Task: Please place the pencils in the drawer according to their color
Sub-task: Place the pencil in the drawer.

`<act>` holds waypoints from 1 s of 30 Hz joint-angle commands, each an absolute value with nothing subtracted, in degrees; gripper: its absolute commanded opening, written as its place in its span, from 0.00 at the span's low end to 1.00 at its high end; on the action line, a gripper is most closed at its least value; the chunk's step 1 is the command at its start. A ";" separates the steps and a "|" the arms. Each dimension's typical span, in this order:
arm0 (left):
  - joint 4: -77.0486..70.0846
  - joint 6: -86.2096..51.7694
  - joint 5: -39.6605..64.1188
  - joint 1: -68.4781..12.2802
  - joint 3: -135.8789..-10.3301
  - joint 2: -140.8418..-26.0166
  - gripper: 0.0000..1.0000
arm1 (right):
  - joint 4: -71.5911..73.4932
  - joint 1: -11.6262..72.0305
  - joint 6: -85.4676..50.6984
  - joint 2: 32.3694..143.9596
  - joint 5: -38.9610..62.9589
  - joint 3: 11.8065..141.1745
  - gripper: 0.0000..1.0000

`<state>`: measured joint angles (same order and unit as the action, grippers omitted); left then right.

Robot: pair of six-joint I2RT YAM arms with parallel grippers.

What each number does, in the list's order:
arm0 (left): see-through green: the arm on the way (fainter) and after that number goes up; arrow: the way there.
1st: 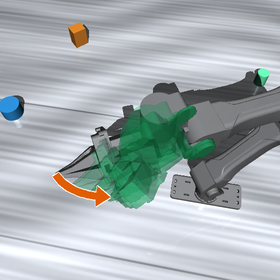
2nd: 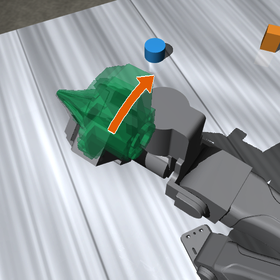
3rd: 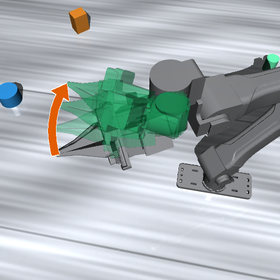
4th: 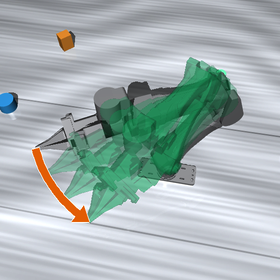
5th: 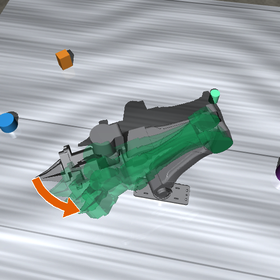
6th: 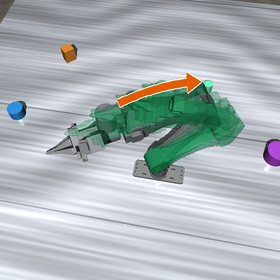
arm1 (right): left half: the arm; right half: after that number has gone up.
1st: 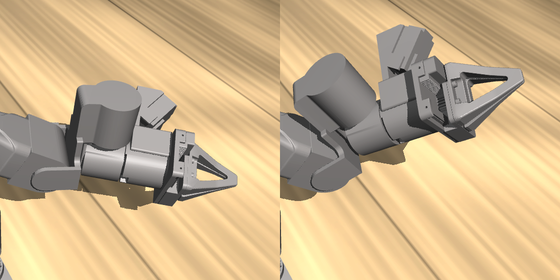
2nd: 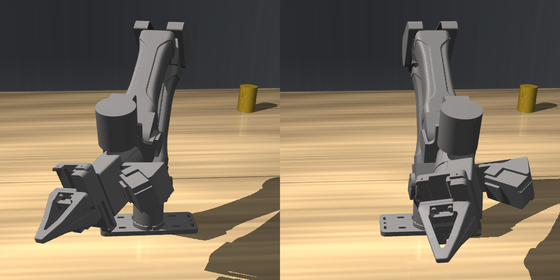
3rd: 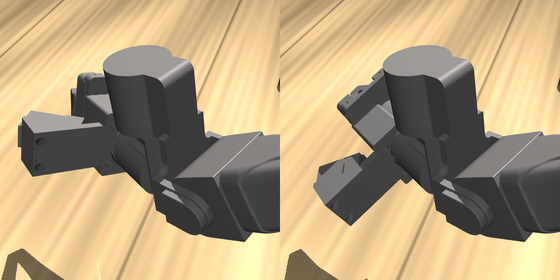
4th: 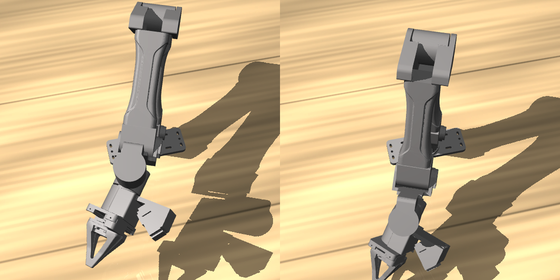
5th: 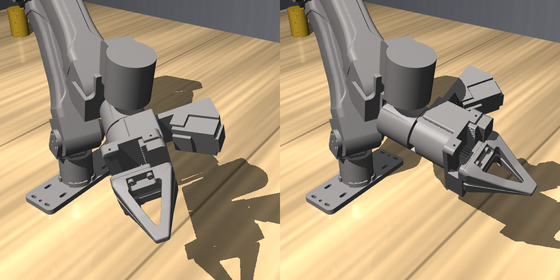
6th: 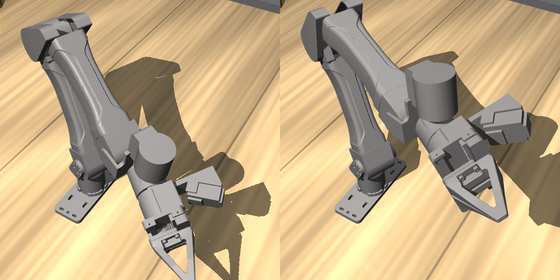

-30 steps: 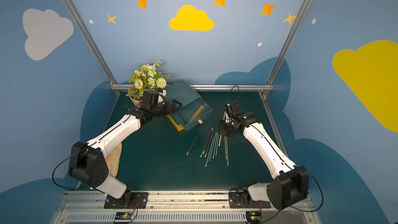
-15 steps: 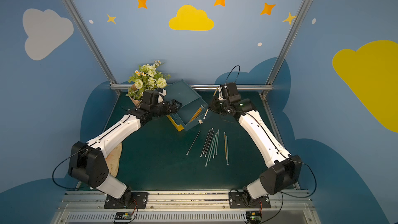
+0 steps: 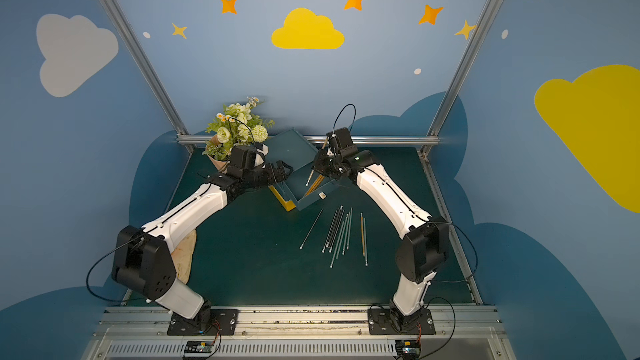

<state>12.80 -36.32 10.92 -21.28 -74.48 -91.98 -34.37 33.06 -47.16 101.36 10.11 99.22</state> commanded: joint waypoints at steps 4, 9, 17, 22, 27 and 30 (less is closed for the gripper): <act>12.30 -35.88 11.25 -21.38 -75.19 -92.20 1.00 | -33.16 35.69 -49.26 101.61 10.19 97.20 0.00; 12.32 -35.90 11.18 -21.40 -75.06 -91.99 1.00 | -33.41 36.89 -50.07 101.60 10.64 95.65 0.00; 12.39 -35.81 11.03 -21.29 -74.79 -91.67 1.00 | -34.27 37.53 -49.58 100.91 11.09 95.52 0.19; 12.47 -35.91 11.07 -21.36 -74.79 -91.69 1.00 | -35.46 37.35 -49.05 99.18 10.53 96.06 0.34; 12.65 -35.82 11.03 -21.36 -74.79 -91.58 1.00 | -36.25 36.71 -47.53 95.67 10.12 95.65 0.35; 12.93 -35.60 10.99 -21.41 -74.79 -91.50 1.00 | -37.16 35.68 -45.96 92.20 9.54 93.61 0.35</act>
